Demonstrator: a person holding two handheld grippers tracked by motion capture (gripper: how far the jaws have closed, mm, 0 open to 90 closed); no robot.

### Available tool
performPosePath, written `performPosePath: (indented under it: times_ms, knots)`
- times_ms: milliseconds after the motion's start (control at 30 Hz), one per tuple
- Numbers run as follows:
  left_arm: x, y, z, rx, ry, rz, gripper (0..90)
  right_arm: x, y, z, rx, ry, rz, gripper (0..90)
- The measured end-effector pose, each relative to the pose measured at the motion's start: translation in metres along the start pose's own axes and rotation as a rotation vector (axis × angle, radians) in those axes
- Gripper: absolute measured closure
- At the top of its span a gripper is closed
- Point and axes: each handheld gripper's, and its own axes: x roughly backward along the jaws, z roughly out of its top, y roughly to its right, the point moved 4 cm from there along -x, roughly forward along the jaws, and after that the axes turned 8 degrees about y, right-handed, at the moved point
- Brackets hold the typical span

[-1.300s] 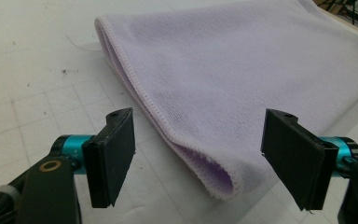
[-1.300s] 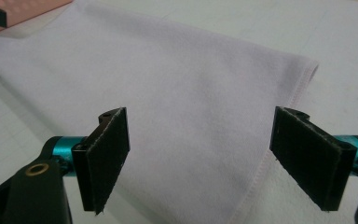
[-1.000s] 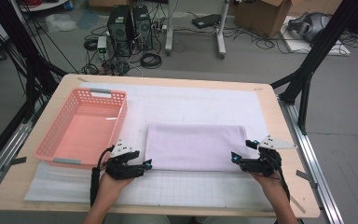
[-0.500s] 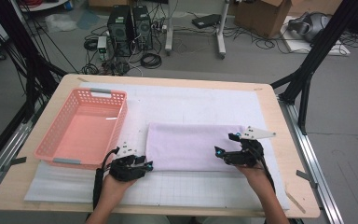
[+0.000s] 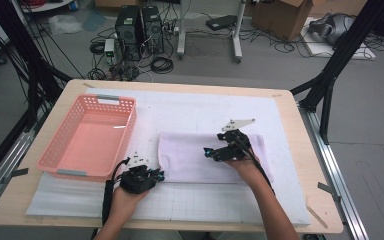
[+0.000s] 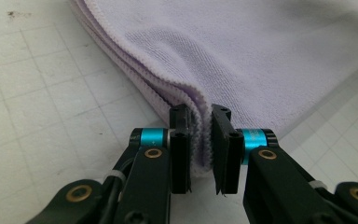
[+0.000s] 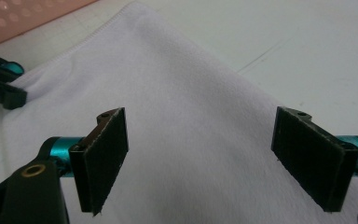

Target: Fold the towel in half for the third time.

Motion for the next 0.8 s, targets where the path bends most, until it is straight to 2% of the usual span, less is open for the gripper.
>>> performPosePath:
  times_ms: [33,233,367,500,633,700,800]
  knots:
    - [0.0,0.0,0.0,-0.001,-0.001,0.0,78.8,-0.006,0.001,0.002,-0.001,-0.014,0.005,17.6]
    - [0.0,-0.001,0.0,0.004,0.01,-0.003,79.6,-0.034,0.003,0.021,-0.011,-0.01,0.025,19.1]
    - [0.002,-0.002,0.0,0.015,0.015,-0.001,79.9,-0.055,0.0,0.031,0.015,-0.046,0.041,25.5]
    - [0.002,-0.002,0.0,0.021,0.015,-0.002,80.2,-0.076,-0.003,0.038,0.029,-0.084,0.036,30.2]
    - [0.004,-0.003,0.0,0.028,0.016,-0.003,80.4,-0.096,-0.008,0.043,0.052,-0.12,0.046,31.1]
    - [0.004,-0.003,0.0,0.03,0.019,0.002,80.5,-0.105,-0.012,0.046,0.069,-0.12,0.052,34.7]
    - [0.005,-0.003,0.0,0.037,0.019,-0.001,80.7,-0.12,-0.017,0.047,0.074,-0.146,0.061,35.3]
